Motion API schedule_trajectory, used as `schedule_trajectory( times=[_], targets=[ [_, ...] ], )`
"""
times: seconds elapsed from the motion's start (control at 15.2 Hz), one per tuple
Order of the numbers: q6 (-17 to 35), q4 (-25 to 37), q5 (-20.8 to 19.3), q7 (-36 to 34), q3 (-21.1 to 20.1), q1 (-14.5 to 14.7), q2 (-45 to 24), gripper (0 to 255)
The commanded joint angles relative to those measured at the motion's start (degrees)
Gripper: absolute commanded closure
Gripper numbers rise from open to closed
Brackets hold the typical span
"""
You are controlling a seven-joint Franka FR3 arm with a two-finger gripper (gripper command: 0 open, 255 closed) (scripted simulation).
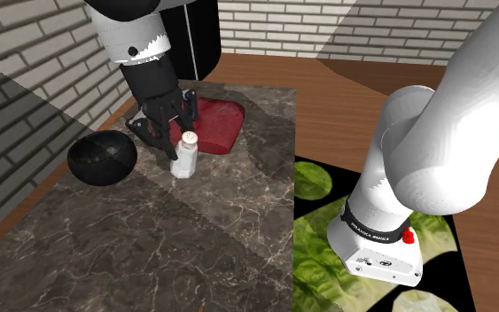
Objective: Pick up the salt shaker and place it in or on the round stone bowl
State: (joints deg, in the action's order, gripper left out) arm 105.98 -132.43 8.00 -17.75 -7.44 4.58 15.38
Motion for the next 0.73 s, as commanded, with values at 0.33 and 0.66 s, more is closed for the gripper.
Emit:
schedule_trajectory(
  times=[0.33,0.66],
  targets=[
    [-5.6,4.1,-0.1,-0.4,0.2,-0.1,1.4,255],
    [-9.5,7.4,-0.2,-0.7,0.4,-0.1,2.0,255]
  ],
)
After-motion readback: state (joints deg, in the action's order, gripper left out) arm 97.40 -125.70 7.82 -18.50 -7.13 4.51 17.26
